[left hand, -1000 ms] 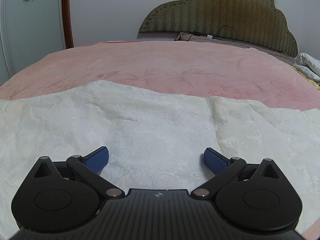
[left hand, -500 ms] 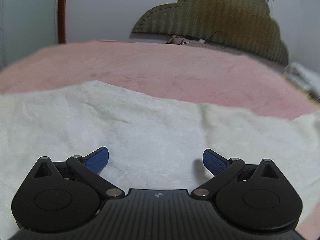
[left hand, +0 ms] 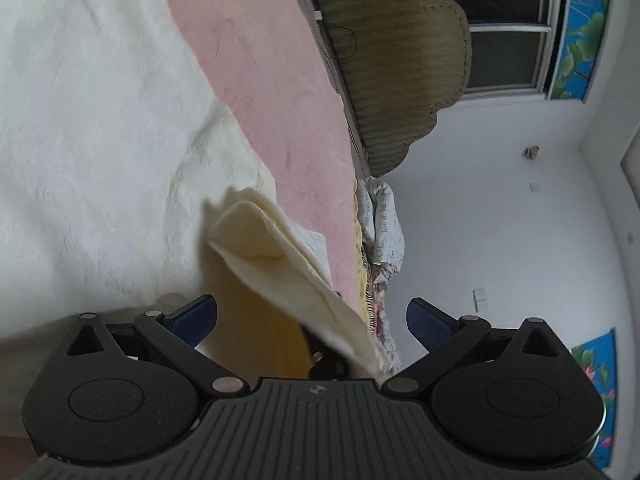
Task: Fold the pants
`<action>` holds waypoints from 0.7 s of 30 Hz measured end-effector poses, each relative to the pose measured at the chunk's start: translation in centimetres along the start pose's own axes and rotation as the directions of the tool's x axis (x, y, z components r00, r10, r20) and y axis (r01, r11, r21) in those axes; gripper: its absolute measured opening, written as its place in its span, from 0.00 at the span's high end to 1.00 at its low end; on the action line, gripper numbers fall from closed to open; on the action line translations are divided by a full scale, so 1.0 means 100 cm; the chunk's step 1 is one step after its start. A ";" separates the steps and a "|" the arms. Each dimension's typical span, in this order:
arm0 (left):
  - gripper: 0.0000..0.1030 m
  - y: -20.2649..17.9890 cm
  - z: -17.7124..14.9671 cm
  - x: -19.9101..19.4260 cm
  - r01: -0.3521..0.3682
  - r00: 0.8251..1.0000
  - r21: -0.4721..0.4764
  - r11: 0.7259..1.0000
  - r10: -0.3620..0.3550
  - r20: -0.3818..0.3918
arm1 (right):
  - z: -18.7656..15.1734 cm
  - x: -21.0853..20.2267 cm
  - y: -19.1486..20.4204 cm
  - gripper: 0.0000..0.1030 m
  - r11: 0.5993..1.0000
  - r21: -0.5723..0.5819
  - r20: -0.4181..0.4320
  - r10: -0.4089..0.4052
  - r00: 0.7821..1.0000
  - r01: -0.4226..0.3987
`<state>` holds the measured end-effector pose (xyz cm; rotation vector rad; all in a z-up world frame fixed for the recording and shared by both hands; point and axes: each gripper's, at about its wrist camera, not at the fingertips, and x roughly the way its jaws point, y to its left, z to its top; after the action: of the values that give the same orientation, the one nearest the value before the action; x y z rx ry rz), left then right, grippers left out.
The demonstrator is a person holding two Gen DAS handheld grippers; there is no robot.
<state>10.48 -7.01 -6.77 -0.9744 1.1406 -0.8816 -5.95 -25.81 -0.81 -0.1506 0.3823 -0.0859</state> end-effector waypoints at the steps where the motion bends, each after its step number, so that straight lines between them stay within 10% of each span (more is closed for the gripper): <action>1: 0.01 0.003 0.002 0.002 0.004 1.000 -0.020 1.000 -0.004 0.000 | 0.001 0.000 0.006 0.83 1.000 -0.008 0.005 0.013 1.000 -0.013; 7: 0.04 0.013 0.012 0.001 0.027 0.999 -0.120 0.992 -0.024 0.024 | 0.009 -0.004 0.035 0.83 0.997 -0.063 0.039 0.056 0.998 -0.053; 14: 0.82 -0.008 0.031 -0.032 -0.244 0.964 0.124 0.962 0.226 0.138 | 0.010 0.002 0.068 0.82 0.979 -0.188 0.037 0.086 0.996 -0.078; 17: 0.91 -0.041 0.030 -0.049 -0.438 0.892 0.349 0.828 0.353 0.283 | 0.017 0.009 0.079 0.82 0.973 -0.191 0.029 0.140 0.990 -0.131; 21: 0.91 -0.074 0.023 -0.054 -0.620 0.784 0.525 0.583 0.427 0.451 | 0.031 0.024 0.097 0.82 0.961 -0.181 0.028 0.219 0.975 -0.210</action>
<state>11.12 -4.12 2.14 -0.1193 0.7122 -0.5424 -2.05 -16.14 -0.40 -0.2855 0.3564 0.1664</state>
